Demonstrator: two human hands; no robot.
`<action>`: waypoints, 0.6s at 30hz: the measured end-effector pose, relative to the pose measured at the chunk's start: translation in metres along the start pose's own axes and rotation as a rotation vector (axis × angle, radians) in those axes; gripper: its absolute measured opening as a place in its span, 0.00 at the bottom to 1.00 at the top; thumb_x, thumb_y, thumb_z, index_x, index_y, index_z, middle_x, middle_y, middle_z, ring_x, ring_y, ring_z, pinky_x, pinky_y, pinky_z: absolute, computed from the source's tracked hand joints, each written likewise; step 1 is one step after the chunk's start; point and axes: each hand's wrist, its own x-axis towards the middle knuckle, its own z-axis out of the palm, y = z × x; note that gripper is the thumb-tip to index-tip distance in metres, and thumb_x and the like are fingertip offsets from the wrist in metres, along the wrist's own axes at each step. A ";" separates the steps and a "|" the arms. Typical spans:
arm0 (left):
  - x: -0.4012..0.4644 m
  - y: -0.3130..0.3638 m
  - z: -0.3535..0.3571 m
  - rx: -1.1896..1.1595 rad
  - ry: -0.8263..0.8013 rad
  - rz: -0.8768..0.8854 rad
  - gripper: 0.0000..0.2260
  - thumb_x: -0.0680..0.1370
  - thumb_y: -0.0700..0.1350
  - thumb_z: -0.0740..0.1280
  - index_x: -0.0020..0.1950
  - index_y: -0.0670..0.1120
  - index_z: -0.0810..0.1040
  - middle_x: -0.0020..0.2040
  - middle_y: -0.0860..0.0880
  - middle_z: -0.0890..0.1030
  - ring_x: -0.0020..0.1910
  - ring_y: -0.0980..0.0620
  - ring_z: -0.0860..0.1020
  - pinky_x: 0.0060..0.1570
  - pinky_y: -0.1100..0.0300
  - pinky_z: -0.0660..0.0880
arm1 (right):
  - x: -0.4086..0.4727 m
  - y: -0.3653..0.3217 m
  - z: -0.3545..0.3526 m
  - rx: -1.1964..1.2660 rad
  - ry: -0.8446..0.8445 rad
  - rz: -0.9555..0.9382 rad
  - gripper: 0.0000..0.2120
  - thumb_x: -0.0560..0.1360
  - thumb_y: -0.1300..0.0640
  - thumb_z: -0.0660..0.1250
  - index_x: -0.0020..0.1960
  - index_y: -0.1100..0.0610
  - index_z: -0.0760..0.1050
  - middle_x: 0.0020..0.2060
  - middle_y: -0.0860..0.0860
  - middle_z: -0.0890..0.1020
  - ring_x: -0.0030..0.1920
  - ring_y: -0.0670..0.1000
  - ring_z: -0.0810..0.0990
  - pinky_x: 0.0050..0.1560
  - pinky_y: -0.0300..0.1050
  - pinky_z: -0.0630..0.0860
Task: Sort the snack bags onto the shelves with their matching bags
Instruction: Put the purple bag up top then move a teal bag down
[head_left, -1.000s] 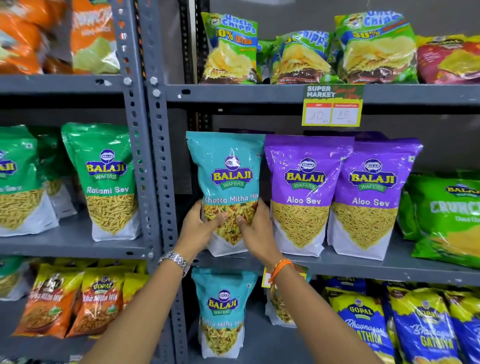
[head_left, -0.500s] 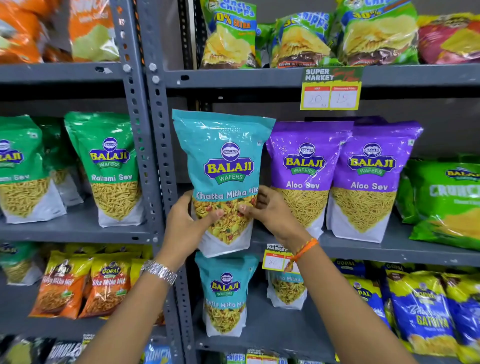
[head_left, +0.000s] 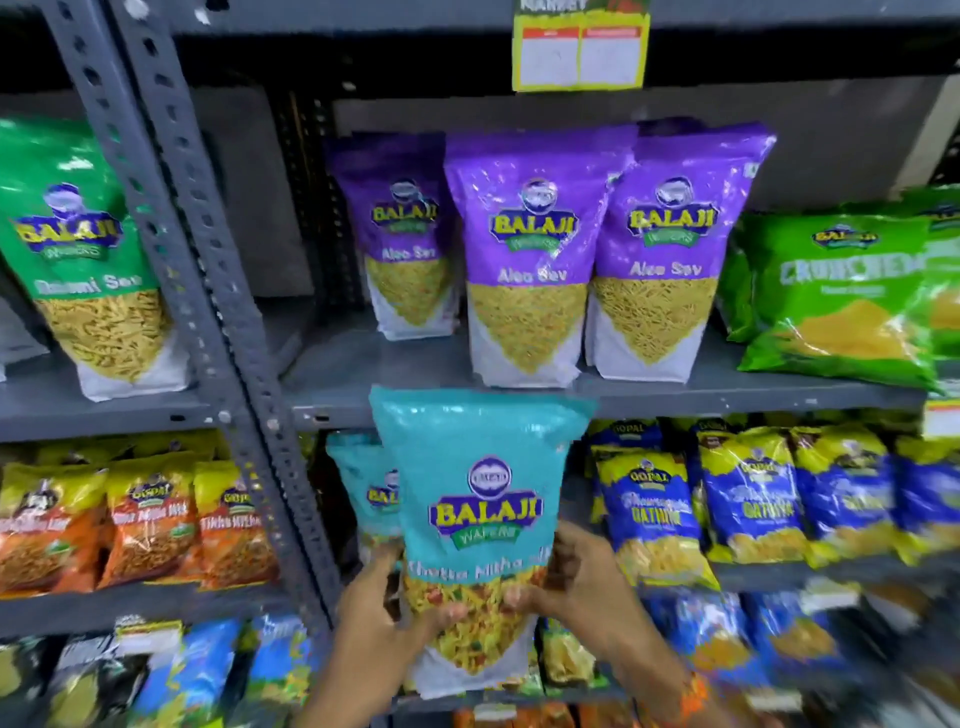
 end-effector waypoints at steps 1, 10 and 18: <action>-0.003 -0.019 0.010 -0.006 -0.017 -0.032 0.33 0.56 0.66 0.82 0.60 0.66 0.79 0.58 0.57 0.87 0.60 0.53 0.83 0.60 0.48 0.80 | -0.005 0.020 -0.004 -0.006 0.007 0.035 0.26 0.61 0.65 0.82 0.57 0.58 0.81 0.53 0.52 0.88 0.55 0.51 0.86 0.53 0.45 0.82; 0.031 -0.122 0.090 -0.048 -0.184 -0.213 0.36 0.53 0.64 0.83 0.57 0.52 0.81 0.51 0.56 0.89 0.59 0.45 0.85 0.60 0.43 0.81 | 0.006 0.148 -0.054 -0.116 0.110 0.298 0.24 0.59 0.62 0.79 0.54 0.57 0.80 0.42 0.45 0.89 0.45 0.43 0.85 0.42 0.39 0.81; 0.107 -0.095 0.122 -0.001 -0.197 -0.216 0.22 0.70 0.40 0.79 0.60 0.50 0.77 0.53 0.59 0.84 0.54 0.61 0.82 0.61 0.52 0.79 | 0.084 0.123 -0.090 -0.156 0.121 0.297 0.23 0.69 0.69 0.76 0.63 0.64 0.76 0.59 0.59 0.83 0.61 0.58 0.81 0.61 0.59 0.80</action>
